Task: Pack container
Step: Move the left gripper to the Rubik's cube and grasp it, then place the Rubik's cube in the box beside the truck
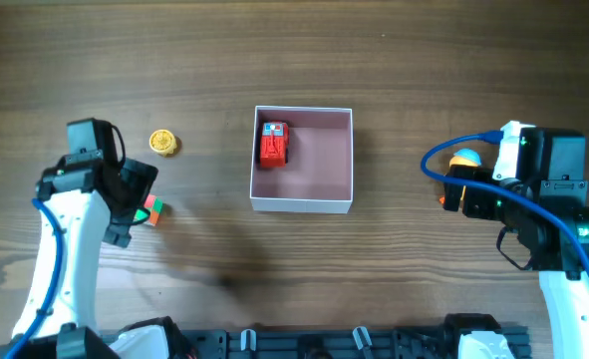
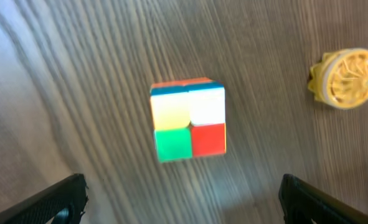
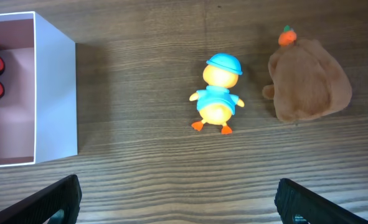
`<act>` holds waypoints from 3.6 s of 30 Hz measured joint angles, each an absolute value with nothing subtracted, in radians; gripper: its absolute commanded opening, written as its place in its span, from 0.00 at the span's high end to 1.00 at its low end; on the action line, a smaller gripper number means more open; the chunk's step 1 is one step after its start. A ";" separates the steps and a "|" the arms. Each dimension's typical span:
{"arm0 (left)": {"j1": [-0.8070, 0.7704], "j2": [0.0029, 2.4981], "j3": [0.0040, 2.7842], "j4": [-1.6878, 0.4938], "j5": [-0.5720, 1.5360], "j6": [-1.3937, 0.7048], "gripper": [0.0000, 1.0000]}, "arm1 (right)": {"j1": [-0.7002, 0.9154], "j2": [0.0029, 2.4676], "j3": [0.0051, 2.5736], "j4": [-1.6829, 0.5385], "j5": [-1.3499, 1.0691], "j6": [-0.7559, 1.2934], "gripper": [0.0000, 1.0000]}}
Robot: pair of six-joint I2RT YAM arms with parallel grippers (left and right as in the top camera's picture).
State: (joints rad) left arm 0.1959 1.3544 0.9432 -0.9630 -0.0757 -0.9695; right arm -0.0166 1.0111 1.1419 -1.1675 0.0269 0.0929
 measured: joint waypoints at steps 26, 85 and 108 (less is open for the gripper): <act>0.205 1.607 0.883 -0.756 -0.084 -0.993 0.34 | -0.017 1.011 1.142 -1.175 0.027 0.093 0.00; -0.684 1.872 1.280 -0.474 -0.115 -0.411 0.96 | -0.017 1.011 1.143 -1.168 0.027 0.093 0.00; -0.631 1.901 1.353 -0.466 -0.098 -0.334 0.49 | -0.017 1.011 1.143 -1.171 0.027 0.093 0.00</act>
State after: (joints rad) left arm -0.6312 1.9015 1.3525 -0.4656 -0.0982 -0.3340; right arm -0.0166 1.0111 1.1427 -1.1706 0.0265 0.0933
